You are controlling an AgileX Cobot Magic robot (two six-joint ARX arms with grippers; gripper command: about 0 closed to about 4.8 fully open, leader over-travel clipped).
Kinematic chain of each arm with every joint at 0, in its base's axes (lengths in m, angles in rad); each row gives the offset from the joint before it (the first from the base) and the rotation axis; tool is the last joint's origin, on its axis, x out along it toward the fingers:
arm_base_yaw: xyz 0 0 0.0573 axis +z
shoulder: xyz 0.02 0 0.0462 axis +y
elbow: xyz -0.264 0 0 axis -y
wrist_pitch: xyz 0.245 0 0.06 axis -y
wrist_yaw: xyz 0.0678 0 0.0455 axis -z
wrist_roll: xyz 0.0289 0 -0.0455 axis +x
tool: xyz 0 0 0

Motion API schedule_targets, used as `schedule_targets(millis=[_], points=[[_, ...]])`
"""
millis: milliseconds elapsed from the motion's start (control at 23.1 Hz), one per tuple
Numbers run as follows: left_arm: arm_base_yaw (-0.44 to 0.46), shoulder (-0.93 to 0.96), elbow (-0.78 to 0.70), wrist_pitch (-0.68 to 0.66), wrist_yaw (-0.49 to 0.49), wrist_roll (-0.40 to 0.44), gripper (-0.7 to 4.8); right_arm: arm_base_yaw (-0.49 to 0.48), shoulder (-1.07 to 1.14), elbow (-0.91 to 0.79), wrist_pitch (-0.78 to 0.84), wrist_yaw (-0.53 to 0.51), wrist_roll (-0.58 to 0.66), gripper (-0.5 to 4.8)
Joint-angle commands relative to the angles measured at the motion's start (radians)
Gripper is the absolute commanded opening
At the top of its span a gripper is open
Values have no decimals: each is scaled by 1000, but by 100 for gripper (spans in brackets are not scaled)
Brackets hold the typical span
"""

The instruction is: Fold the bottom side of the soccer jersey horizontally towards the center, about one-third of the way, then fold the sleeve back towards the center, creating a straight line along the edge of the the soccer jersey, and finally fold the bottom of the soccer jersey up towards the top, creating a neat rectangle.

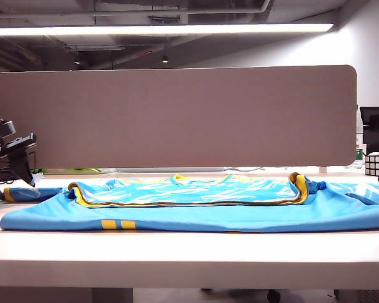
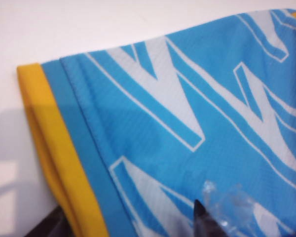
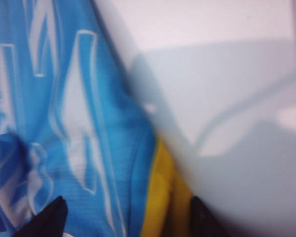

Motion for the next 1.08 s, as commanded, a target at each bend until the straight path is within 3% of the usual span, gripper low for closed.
schedule_targets(millis=[43,260,304,347,477,564,694,911,1084], points=[[-5,30,-6,-48,0,-4,314,19,30,3,-9,-8,-6,346],[-11,41,-6,-18,77,-4,272,62,68,3,10,-7,-6,327],[-18,42,-6,7,109,-3,198,77,75,3,23,-7,-5,298],[-19,42,-6,32,134,1,109,93,74,3,33,3,-5,238],[-19,42,-6,78,153,2,4,103,74,3,54,18,-5,95],[-18,42,-6,113,153,2,-6,103,74,3,72,22,-5,35],[-18,40,-6,179,158,1,-6,99,66,14,85,22,-5,-3],[-25,13,2,267,261,-82,-6,102,9,63,71,-1,-5,-2],[-56,-48,8,273,289,-70,-6,132,-56,92,59,-5,-5,-2]])
